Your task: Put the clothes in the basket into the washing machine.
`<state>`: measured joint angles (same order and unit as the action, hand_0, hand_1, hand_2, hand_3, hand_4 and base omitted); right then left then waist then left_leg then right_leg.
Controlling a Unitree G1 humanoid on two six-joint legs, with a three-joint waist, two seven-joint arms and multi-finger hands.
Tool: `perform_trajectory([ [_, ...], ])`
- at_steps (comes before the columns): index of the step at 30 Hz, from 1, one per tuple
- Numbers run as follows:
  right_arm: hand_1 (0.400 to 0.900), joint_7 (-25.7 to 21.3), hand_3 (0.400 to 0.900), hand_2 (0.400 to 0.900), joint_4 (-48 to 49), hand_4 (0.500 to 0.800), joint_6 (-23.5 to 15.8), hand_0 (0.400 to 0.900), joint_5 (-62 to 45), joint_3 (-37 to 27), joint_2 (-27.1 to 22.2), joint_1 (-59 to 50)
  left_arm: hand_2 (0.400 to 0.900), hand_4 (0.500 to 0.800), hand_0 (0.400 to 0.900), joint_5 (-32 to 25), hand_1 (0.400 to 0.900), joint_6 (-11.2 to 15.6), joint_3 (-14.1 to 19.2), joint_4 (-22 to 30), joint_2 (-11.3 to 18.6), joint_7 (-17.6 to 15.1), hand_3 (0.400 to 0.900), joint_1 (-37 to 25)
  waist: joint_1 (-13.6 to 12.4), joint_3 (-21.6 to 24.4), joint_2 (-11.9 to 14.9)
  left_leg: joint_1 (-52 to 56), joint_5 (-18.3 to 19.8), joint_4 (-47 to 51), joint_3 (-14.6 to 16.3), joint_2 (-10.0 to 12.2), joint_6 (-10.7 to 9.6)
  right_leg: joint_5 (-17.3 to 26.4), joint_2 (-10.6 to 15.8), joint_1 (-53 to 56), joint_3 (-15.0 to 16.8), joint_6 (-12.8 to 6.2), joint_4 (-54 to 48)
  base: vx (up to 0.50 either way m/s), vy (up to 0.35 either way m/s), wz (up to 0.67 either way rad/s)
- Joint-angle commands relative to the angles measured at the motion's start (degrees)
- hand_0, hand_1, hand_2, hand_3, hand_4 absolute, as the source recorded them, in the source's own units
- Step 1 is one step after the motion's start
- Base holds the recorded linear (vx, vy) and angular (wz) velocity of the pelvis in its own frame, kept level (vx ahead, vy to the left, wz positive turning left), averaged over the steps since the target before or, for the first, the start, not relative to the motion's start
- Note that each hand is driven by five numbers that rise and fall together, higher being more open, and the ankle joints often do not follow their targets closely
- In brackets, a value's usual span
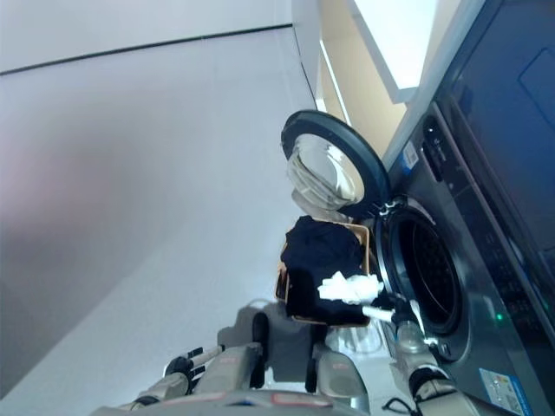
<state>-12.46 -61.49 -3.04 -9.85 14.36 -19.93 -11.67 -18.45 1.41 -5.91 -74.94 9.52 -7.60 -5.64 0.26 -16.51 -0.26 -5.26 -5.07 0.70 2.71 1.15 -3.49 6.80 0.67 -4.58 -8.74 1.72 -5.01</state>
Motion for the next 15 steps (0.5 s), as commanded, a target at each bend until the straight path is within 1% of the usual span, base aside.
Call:
perform_trajectory([
  [1,0.900,-1.0,0.900,0.900,4.3,0.800,-1.3,0.900,3.6,2.6,-1.5,-2.8,0.900,0.800,0.900,0.2,0.900,1.3,-2.9,0.0,2.3,-1.8,0.900,-0.6,-0.2,-0.9,-0.5,-3.6,4.4,-2.4,0.5,-1.7,1.8,-9.4,0.7,-7.4,2.5,-5.08,12.0,0.02,0.067,-0.15],
  [4,0.900,-1.7,0.900,0.900,3.3,0.800,-0.9,0.900,4.4,4.1,-1.5,-6.1,0.900,0.800,0.900,-0.3,0.900,1.6,-3.7,0.7,2.9,-2.2,0.900,-2.2,-0.8,-1.8,-0.4,-4.8,4.0,-1.6,1.1,-1.8,1.9,-8.7,0.9,-9.3,3.0,-5.29,11.5,0.02,0.074,-0.09],
  [8,0.900,-4.0,0.900,0.900,2.1,0.800,-0.7,0.900,5.6,5.5,-1.3,-10.2,0.900,0.800,0.900,-1.4,0.900,2.3,-4.4,2.0,3.5,-3.7,0.900,-4.4,-1.4,-3.6,-0.5,-7.7,4.2,-2.7,1.2,-2.1,2.2,-8.0,1.0,-12.4,3.5,-5.55,12.1,-0.02,0.051,-0.01],
  [13,0.900,-11.0,0.900,0.900,0.1,0.800,-0.3,0.900,12.8,8.3,-4.3,-16.8,0.900,0.800,0.900,-2.5,0.900,4.3,-6.1,4.2,3.6,-7.0,0.900,-7.3,-1.7,-6.1,-1.4,-12.3,4.2,-4.6,1.4,-2.6,2.4,-7.2,1.6,-17.2,3.8,-5.85,13.8,-0.04,0.037,0.02],
  [15,0.900,-13.4,0.900,0.900,-2.5,0.800,0.2,0.900,14.4,9.4,-5.7,-20.5,0.900,0.800,0.900,-3.4,0.900,5.2,-7.1,5.3,3.6,-8.1,0.900,-9.0,-2.0,-7.2,-2.2,-14.7,3.9,-5.6,1.3,-2.7,2.4,-7.0,1.8,-19.7,3.7,-5.92,14.8,-0.06,0.020,0.06],
])
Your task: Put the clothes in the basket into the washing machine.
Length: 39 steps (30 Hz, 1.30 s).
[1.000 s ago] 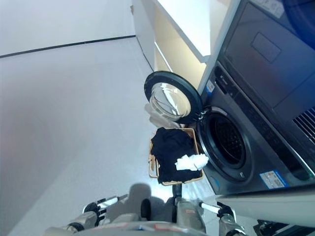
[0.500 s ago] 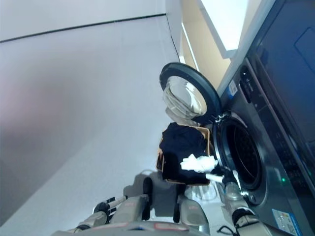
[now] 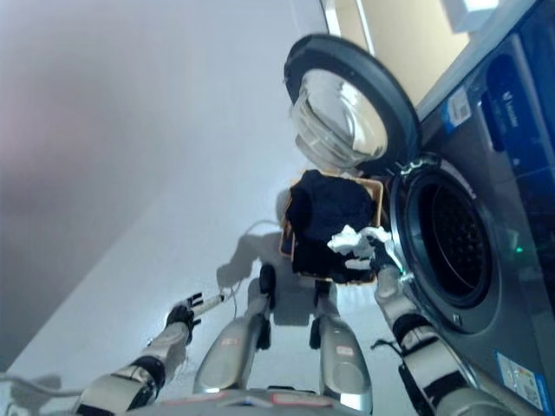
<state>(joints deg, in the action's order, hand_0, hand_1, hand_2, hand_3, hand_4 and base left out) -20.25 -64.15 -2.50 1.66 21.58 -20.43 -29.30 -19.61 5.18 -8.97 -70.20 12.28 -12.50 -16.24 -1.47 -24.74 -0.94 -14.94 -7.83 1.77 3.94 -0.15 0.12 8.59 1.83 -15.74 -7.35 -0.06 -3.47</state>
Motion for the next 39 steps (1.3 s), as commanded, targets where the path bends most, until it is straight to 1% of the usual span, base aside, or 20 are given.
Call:
perform_trajectory([
  [1,0.900,-6.2,0.900,0.900,-0.2,0.800,-0.1,0.900,3.4,2.7,-5.8,-4.2,0.900,0.800,0.900,-2.7,0.900,1.5,-4.3,0.8,1.0,-3.4,0.900,1.1,-0.3,0.7,-1.8,-5.8,6.7,-7.0,0.0,-1.5,-1.2,-8.8,0.7,-9.4,2.4,-4.16,13.7,-0.09,0.017,0.09],
  [2,0.900,-7.9,0.900,0.900,-1.3,0.800,0.0,0.900,4.0,3.1,-7.0,-7.3,0.900,0.800,0.900,-3.8,0.900,2.3,-4.9,2.4,1.2,-4.1,0.900,-0.3,-0.5,-0.5,-2.4,-8.5,6.9,-8.9,0.0,-1.8,-1.1,-8.8,1.0,-11.9,2.5,-4.19,15.0,-0.09,0.013,0.07],
  [6,0.900,-10.2,0.900,0.900,-2.7,0.800,0.3,0.900,4.5,4.0,-8.3,-10.9,0.900,0.800,0.900,-5.3,0.900,2.9,-5.6,4.6,1.7,-4.7,0.900,-1.3,-0.7,-1.9,-3.3,-13.3,7.9,-13.3,0.1,-2.1,-1.0,-9.3,1.5,-16.8,2.8,-4.07,19.0,-0.07,0.002,0.02],
  [8,0.900,-13.4,0.900,0.900,-4.2,0.800,0.5,0.900,5.1,3.9,-9.2,-13.4,0.900,0.800,0.900,-6.8,0.900,3.5,-6.2,6.3,1.9,-5.5,0.900,-2.6,-0.7,-3.4,-4.3,-18.9,9.4,-19.1,0.3,-2.4,-0.8,-10.6,2.1,-21.9,3.3,-3.71,24.3,-0.10,-0.002,0.07],
  [10,0.900,-14.4,0.900,0.900,-4.5,0.800,0.5,0.900,5.4,3.7,-9.3,-14.1,0.900,0.800,0.900,-7.3,0.900,3.8,-6.5,7.4,1.8,-5.9,0.900,-2.8,-0.8,-3.5,-4.6,-20.8,10.0,-21.0,0.3,-2.5,-0.6,-11.2,2.4,-23.9,3.5,-3.57,26.5,-0.06,0.001,0.07],
  [12,0.900,-17.3,0.900,0.900,-5.7,0.800,1.0,0.900,6.7,4.2,-10.5,-16.4,0.900,0.800,0.900,-8.4,0.900,4.8,-7.4,9.7,2.0,-6.5,0.900,-3.5,-0.9,-4.6,-5.5,-25.5,11.9,-27.0,0.4,-2.4,-0.3,-12.7,3.2,-28.5,4.0,-3.15,32.4,-0.08,0.007,0.07],
  [14,0.900,-18.0,0.900,0.900,-6.0,0.800,1.1,0.900,6.5,4.1,-11.0,-17.3,0.900,0.800,0.900,-8.8,0.900,5.0,-7.6,10.5,2.3,-6.6,0.900,-3.7,-1.0,-4.6,-5.7,-27.2,12.5,-28.9,0.5,-2.5,-0.2,-13.1,3.4,-30.2,4.1,-3.05,34.1,-0.06,0.006,0.04],
  [16,0.900,-20.5,0.900,0.900,-7.3,0.800,1.7,0.900,6.9,4.2,-11.8,-19.4,0.900,0.800,0.900,-9.6,0.900,5.5,-8.2,12.3,2.5,-7.2,0.900,-4.0,-1.2,-4.8,-6.4,-32.1,13.8,-33.5,0.5,-2.4,-0.2,-14.0,3.7,-35.0,4.6,-2.82,38.4,-0.06,0.010,0.00],
  [21,0.900,-22.4,0.900,0.900,-8.9,0.800,2.4,0.900,7.0,5.0,-13.7,-23.0,0.900,0.800,0.900,-10.9,0.900,6.4,-8.8,14.5,3.2,-7.7,0.900,-5.1,-1.6,-4.7,-7.4,-39.1,14.8,-38.6,1.0,-2.2,-0.2,-14.9,4.3,-42.0,5.3,-2.57,43.5,-0.06,0.007,0.03],
  [22,0.900,-22.8,0.900,0.900,-9.2,0.800,2.4,0.900,6.6,5.0,-14.9,-24.3,0.900,0.800,0.900,-11.4,0.900,6.8,-9.2,16.3,3.6,-7.9,0.900,-5.4,-1.7,-4.7,-7.8,-42.0,15.1,-40.9,0.9,-2.2,-0.1,-15.4,4.7,-44.9,5.6,-2.47,45.7,-0.04,0.005,0.04],
  [23,0.900,-22.8,0.900,0.900,-9.3,0.800,2.4,0.900,6.6,5.0,-14.9,-24.3,0.900,0.800,0.900,-11.4,0.900,6.8,-9.2,16.4,3.6,-7.9,0.900,-5.4,-1.7,-4.6,-7.8,-42.2,15.2,-41.1,0.9,-2.2,-0.1,-15.4,4.7,-45.2,5.6,-2.47,45.9,-0.07,0.008,0.04],
  [26,0.900,-22.3,0.900,0.900,-10.7,0.800,2.6,0.900,6.0,5.7,-17.1,-26.6,0.900,0.800,0.900,-13.0,0.900,7.6,-9.4,19.6,4.2,-7.9,0.900,-4.7,-2.6,-3.9,-8.6,-48.5,16.0,-46.0,1.2,-2.2,0.1,-16.2,5.0,-51.8,6.1,-2.14,50.9,-0.06,0.006,0.04],
  [28,0.900,-19.5,0.900,0.900,-12.1,0.800,2.3,0.900,4.8,5.5,-17.3,-26.2,0.900,0.800,0.900,-13.5,0.900,7.5,-9.5,20.5,4.0,-7.6,0.900,-4.3,-3.1,-3.3,-9.0,-50.9,16.1,-47.4,1.2,-2.5,0.2,-16.3,5.1,-54.4,6.2,-2.06,52.4,-0.02,-0.013,0.06],
  [29,0.900,-19.5,0.900,0.900,-12.1,0.800,2.3,0.900,4.8,5.5,-17.3,-26.2,0.900,0.800,0.900,-13.5,0.900,7.5,-9.5,20.5,4.0,-7.6,0.900,-4.3,-3.1,-3.1,-8.9,-51.2,16.1,-47.5,1.2,-2.5,0.2,-16.3,5.1,-54.7,6.3,-2.06,52.5,-0.02,-0.024,0.07],
  [31,0.900,-15.6,0.900,0.900,-12.0,0.800,1.6,0.900,3.0,6.0,-17.5,-25.8,0.900,0.800,0.900,-14.2,0.900,7.2,-9.2,20.4,3.8,-6.5,0.900,-3.0,-3.4,-2.3,-8.7,-52.8,16.0,-48.2,1.5,-2.4,0.3,-16.3,5.3,-56.7,6.2,-2.04,53.4,0.00,0.000,0.00],
  [34,0.900,-13.4,0.900,0.900,-11.1,0.800,1.0,0.900,1.9,6.3,-17.5,-25.3,0.900,0.800,0.900,-14.3,0.900,6.6,-8.7,19.5,3.4,-5.9,0.900,-2.0,-3.6,-1.5,-8.2,-54.3,15.9,-48.9,1.5,-2.6,0.3,-16.1,5.2,-58.4,6.5,-2.11,54.2,0.00,0.000,0.00],
  [36,0.900,-13.5,0.900,0.900,-11.4,0.800,1.2,0.900,2.3,6.5,-17.4,-25.0,0.900,0.800,0.900,-14.2,0.900,6.5,-8.4,18.2,3.2,-5.7,0.900,-1.8,-3.7,-0.8,-8.0,-54.8,15.8,-49.0,1.5,-2.7,0.3,-16.0,5.2,-58.9,6.5,-2.22,54.5,0.00,0.000,0.00],
  [37,0.763,-13.6,0.763,0.763,-11.6,0.718,1.2,0.763,2.3,6.4,-17.3,-24.9,0.900,0.800,0.900,-14.3,0.900,6.3,-8.2,17.3,3.0,-5.8,0.900,-1.7,-3.8,-0.6,-7.8,-54.9,15.8,-49.1,1.5,-2.7,0.3,-15.9,5.1,-59.1,6.5,-2.27,54.6,0.00,0.000,0.00],
  [38,0.400,-13.7,0.400,0.400,-12.2,0.500,1.3,0.400,2.5,6.2,-17.0,-24.7,0.900,0.800,0.900,-14.0,0.900,6.2,-8.3,16.7,2.7,-5.8,0.900,-1.8,-3.8,-0.3,-7.7,-55.0,15.8,-49.1,1.4,-2.8,0.3,-15.9,5.1,-59.2,6.5,-2.33,54.5,0.00,0.000,0.00],
  [39,0.400,-13.6,0.400,0.400,-12.5,0.500,1.5,0.400,2.5,6.1,-16.8,-24.7,0.900,0.800,0.900,-13.9,0.900,6.2,-8.3,16.2,2.6,-5.9,0.900,-1.9,-4.0,0.0,-7.5,-54.9,15.7,-48.9,1.3,-2.9,0.2,-15.9,5.2,-59.1,6.4,-2.34,54.6,0.00,0.000,0.00],
])
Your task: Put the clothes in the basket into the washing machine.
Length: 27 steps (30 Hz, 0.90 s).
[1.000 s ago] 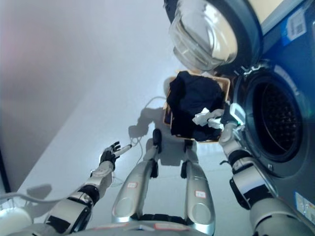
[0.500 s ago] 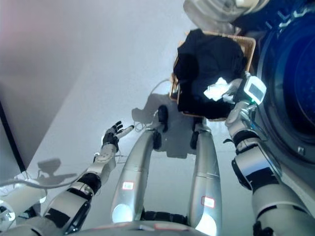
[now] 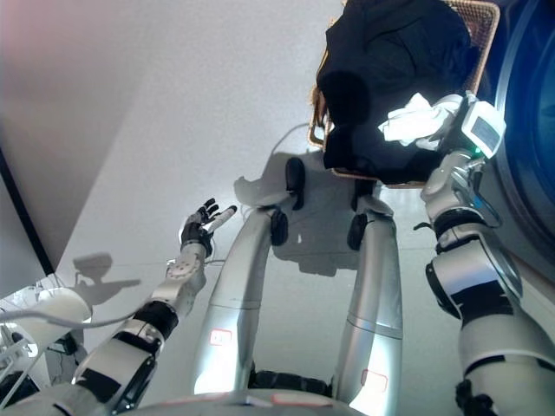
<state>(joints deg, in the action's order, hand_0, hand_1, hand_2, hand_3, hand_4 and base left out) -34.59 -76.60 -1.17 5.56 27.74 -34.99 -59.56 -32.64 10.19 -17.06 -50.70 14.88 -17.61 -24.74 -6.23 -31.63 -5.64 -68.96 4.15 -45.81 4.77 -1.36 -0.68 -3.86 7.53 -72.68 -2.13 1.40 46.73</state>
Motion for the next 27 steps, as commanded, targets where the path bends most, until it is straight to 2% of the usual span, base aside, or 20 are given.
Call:
perform_trajectory([
  [1,0.400,1.0,0.400,0.400,-0.4,0.500,0.4,0.400,-1.1,0.1,-2.1,5.7,0.900,0.800,0.900,-0.5,0.900,1.2,-0.2,-3.8,0.0,-0.9,0.900,6.5,0.8,7.2,-2.7,-0.9,3.7,-1.3,0.4,-1.7,1.0,-3.4,-0.5,-2.2,1.1,-3.86,4.4,0.00,0.000,0.00],
  [8,0.400,-0.9,0.400,0.400,-1.3,0.500,0.7,0.400,-0.8,-0.9,-1.2,6.9,0.900,0.800,0.900,0.1,0.900,1.4,0.2,-5.7,-0.4,-1.9,0.900,5.8,1.0,8.3,-2.0,0.0,3.5,-0.4,-0.1,-1.6,0.9,-3.5,-0.4,-1.0,0.8,-3.90,3.6,0.00,-0.003,0.00],
  [13,0.400,-7.0,0.400,0.400,4.8,0.500,-1.9,0.400,-3.0,-4.0,-1.1,7.8,0.900,0.800,0.900,0.4,0.900,1.9,1.2,-6.1,-0.7,-3.6,0.900,6.4,2.3,9.1,-0.7,2.3,3.6,1.6,-0.1,-1.3,0.9,-3.4,-0.8,1.1,0.7,-3.86,2.1,0.01,0.007,-0.07],
  [19,0.400,-9.1,0.400,0.400,16.5,0.500,-6.2,0.400,-9.0,-9.4,-0.4,11.6,0.900,0.800,0.900,-0.4,0.900,1.5,3.0,-7.3,-1.1,-4.4,0.900,6.3,4.2,9.6,0.7,4.6,3.4,4.7,-0.2,-0.9,0.8,-3.0,-1.4,3.7,0.8,-4.01,-1.1,0.02,0.004,-0.10],
  [20,0.400,-9.5,0.400,0.400,22.9,0.500,-8.7,0.400,-13.0,-13.1,0.0,14.0,0.900,0.800,0.900,-1.0,0.900,1.1,4.3,-8.0,-1.3,-4.6,0.900,6.6,5.2,9.7,1.3,5.7,3.5,5.6,-0.4,-0.7,0.8,-3.0,-1.7,4.9,0.8,-4.01,-2.1,0.01,0.002,-0.07],
  [21,0.400,-9.5,0.400,0.400,23.1,0.500,-8.6,0.400,-12.9,-13.2,0.1,14.3,0.900,0.800,0.900,-1.0,0.900,1.1,4.2,-8.0,-1.3,-4.6,0.900,6.6,5.1,9.8,1.4,5.7,3.4,5.6,-0.3,-0.7,0.8,-3.0,-1.7,4.8,0.9,-4.01,-2.1,0.02,0.002,-0.11],
  [22,0.400,-9.7,0.400,0.400,27.6,0.500,-10.3,0.400,-15.1,-15.7,0.7,16.2,0.900,0.800,0.900,-1.1,0.900,0.8,4.9,-8.3,-1.4,-4.6,0.900,6.9,5.7,9.7,1.6,6.4,3.5,6.1,-0.4,-0.6,0.9,-2.9,-1.8,5.7,0.8,-4.03,-2.9,0.03,0.001,-0.13],
  [23,0.400,-9.7,0.400,0.400,33.5,0.500,-13.7,0.400,-19.4,-20.3,2.5,19.9,0.900,0.800,0.900,-1.9,0.900,0.5,6.3,-9.0,-1.9,-4.8,0.900,7.1,6.6,9.5,2.0,7.9,3.7,7.0,-0.7,-0.4,0.9,-2.9,-2.2,7.3,0.9,-4.08,-3.8,0.03,0.000,-0.14],
  [27,0.400,-8.7,0.400,0.400,36.8,0.500,-21.9,0.400,-33.8,-29.5,6.8,22.8,0.900,0.800,0.900,-3.2,0.900,-0.3,7.4,-10.6,-2.2,-4.7,0.900,6.9,7.5,9.7,2.4,9.8,3.9,8.2,-1.1,-0.3,0.8,-3.1,-2.4,9.1,0.8,-4.06,-5.1,0.01,-0.003,-0.03],
])
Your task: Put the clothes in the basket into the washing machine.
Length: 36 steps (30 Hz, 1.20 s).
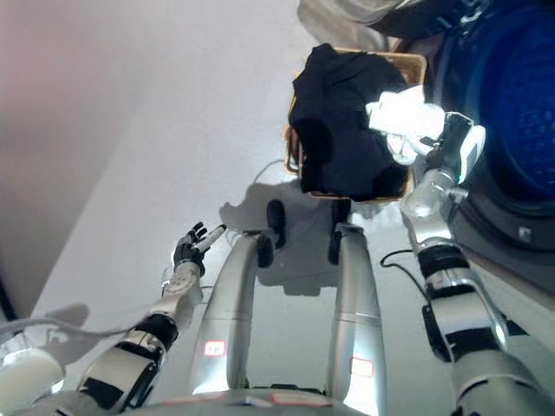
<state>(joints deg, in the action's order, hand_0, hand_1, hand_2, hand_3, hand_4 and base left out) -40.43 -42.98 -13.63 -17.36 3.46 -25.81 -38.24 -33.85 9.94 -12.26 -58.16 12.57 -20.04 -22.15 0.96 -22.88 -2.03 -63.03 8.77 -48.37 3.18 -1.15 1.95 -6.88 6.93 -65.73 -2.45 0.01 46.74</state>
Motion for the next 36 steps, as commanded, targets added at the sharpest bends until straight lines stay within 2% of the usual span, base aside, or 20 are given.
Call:
perform_trajectory([
  [1,0.400,-2.3,0.400,0.400,2.3,0.500,-11.7,0.400,-16.1,-7.2,-1.2,1.0,0.900,0.800,0.900,-2.3,0.900,-0.3,2.7,-3.7,0.2,-2.3,0.900,4.2,0.3,1.1,-1.4,4.4,-0.6,11.1,0.4,-0.5,-1.9,-0.1,-1.9,2.7,1.2,-2.67,-5.6,0.01,0.000,-0.04],
  [7,0.400,1.1,0.400,0.400,-6.6,0.500,-16.3,0.400,-37.4,-12.8,-0.3,-6.5,0.900,0.800,0.900,-4.1,0.900,-1.6,2.3,-4.4,0.8,-1.6,0.900,4.0,-0.5,1.5,-2.1,6.5,-0.4,11.8,0.5,-0.7,-2.2,-0.4,-2.1,4.7,1.4,-2.50,-6.3,0.01,-0.003,-0.02],
  [10,0.400,5.5,0.400,0.400,-11.6,0.500,-15.4,0.400,-47.5,-13.9,-1.8,-12.7,0.900,0.800,0.900,-5.0,0.900,-2.4,1.5,-4.4,0.9,-0.4,0.900,4.7,-1.4,2.0,-2.7,6.9,-0.7,12.0,0.8,-0.9,-2.2,-0.2,-2.0,4.8,1.7,-2.40,-6.2,0.01,-0.011,0.00],
  [13,0.400,7.8,0.400,0.400,-18.4,0.500,-14.4,0.400,-54.6,-14.2,-5.2,-19.4,0.900,0.800,0.900,-5.4,0.900,-3.0,0.6,-4.9,1.0,0.6,0.900,4.9,-2.6,2.3,-3.8,7.7,-1.0,12.6,1.3,-0.9,-2.4,-0.3,-1.8,5.0,2.0,-2.47,-6.0,0.02,-0.023,0.01],
  [19,0.400,6.7,0.400,0.400,-23.3,0.500,-13.7,0.400,-55.6,-14.5,-11.7,-25.2,0.900,0.800,0.900,-5.0,0.900,-3.1,-1.0,-3.7,0.4,1.6,0.900,6.6,-4.1,2.8,-6.2,8.8,-1.6,13.5,2.3,-1.4,-2.4,-0.8,-1.1,5.2,2.7,-2.53,-5.1,0.05,-0.039,0.03],
  [25,0.400,-0.5,0.400,0.400,-24.7,0.500,-13.2,0.400,-47.5,-13.4,-17.4,-25.4,0.900,0.800,0.900,-4.3,0.900,-3.2,-1.9,-3.4,-0.4,1.1,0.900,7.6,-4.6,3.2,-7.7,9.4,-2.0,14.3,2.7,-1.6,-2.5,-1.3,-0.5,5.2,2.9,-2.59,-4.4,0.05,-0.037,0.03],
  [31,0.400,-4.2,0.400,0.400,-24.4,0.500,-12.5,0.400,-43.6,-12.4,-18.5,-25.7,0.900,0.800,0.900,-3.9,0.900,-3.1,-2.4,-3.5,-1.1,0.4,0.900,8.0,-4.3,3.2,-8.1,10.1,-2.2,15.6,2.9,-1.8,-2.6,-1.4,-0.4,5.6,3.1,-2.65,-4.7,0.03,-0.031,0.01],
  [32,0.633,-4.1,0.633,0.633,-24.3,0.640,-12.2,0.633,-43.4,-12.2,-18.7,-25.9,0.900,0.800,0.900,-3.9,0.900,-3.1,-2.5,-3.6,-1.3,0.4,0.900,8.0,-4.3,3.1,-8.1,10.2,-2.2,15.7,2.9,-1.8,-2.6,-1.4,-0.4,5.6,3.1,-2.64,-4.7,0.03,-0.032,0.00],
  [33,0.900,-3.6,0.900,0.900,-24.1,0.800,-11.9,0.900,-43.1,-11.7,-18.9,-25.9,0.900,0.800,0.900,-3.7,0.900,-3.0,-2.6,-3.6,-1.3,0.3,0.900,8.1,-4.2,3.1,-8.1,10.3,-2.3,15.8,3.0,-1.8,-2.6,-1.4,-0.3,5.5,3.1,-2.63,-4.6,0.03,-0.041,0.00],
  [36,0.900,-3.4,0.900,0.900,-23.9,0.800,-12.4,0.900,-43.0,-10.9,-18.8,-26.3,0.900,0.800,0.900,-3.7,0.900,-2.9,-3.0,-3.5,-1.5,0.2,0.900,8.1,-4.1,3.0,-8.2,10.4,-2.4,15.9,3.1,-1.8,-2.7,-1.5,-0.4,5.4,3.2,-2.55,-4.4,0.02,-0.035,0.01],
])
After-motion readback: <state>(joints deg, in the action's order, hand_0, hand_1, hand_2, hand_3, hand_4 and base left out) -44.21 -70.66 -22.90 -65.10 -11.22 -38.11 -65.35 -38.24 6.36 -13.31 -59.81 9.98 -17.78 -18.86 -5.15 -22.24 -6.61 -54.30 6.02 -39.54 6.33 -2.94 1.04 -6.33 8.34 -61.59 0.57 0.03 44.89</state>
